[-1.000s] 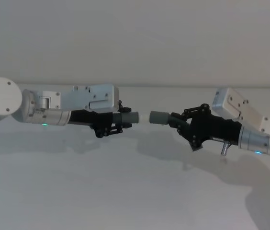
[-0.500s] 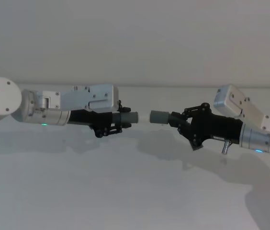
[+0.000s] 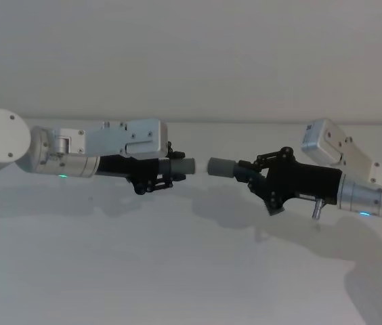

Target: Use both hands to pick up one end of the pipe from the table, align the ends, and insert them.

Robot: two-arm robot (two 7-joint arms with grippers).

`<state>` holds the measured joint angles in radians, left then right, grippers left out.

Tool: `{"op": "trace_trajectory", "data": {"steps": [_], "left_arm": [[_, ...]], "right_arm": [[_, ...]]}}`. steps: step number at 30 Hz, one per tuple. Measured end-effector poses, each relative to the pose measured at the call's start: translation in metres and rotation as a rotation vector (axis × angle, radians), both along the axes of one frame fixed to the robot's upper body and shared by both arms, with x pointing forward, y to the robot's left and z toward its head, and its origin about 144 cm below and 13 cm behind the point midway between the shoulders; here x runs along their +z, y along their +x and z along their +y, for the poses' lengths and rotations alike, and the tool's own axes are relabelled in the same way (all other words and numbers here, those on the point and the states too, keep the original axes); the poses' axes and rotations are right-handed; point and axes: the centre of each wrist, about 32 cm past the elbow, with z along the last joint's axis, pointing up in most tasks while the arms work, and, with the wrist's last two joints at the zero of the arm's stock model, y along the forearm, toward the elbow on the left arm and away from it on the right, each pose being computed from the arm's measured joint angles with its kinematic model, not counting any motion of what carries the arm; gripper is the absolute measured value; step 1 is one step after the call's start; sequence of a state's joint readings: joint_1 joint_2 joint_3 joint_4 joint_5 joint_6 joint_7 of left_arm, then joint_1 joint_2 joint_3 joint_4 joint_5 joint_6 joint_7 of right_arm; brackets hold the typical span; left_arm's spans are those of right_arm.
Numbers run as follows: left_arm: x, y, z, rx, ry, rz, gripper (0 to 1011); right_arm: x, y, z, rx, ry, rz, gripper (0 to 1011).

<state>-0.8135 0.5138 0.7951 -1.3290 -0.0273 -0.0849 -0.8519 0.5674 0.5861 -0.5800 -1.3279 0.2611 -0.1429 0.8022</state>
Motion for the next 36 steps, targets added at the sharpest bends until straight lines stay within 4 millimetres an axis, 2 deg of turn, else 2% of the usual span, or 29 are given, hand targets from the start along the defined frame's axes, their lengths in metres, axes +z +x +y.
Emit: {"op": "trace_trajectory", "data": {"steps": [36], "left_arm": [[0.0, 0.0, 0.0, 0.0, 0.0, 0.0, 370]], "right_arm": [[-0.0053, 0.0038, 0.0076, -0.027, 0.019, 0.004, 132]]}}
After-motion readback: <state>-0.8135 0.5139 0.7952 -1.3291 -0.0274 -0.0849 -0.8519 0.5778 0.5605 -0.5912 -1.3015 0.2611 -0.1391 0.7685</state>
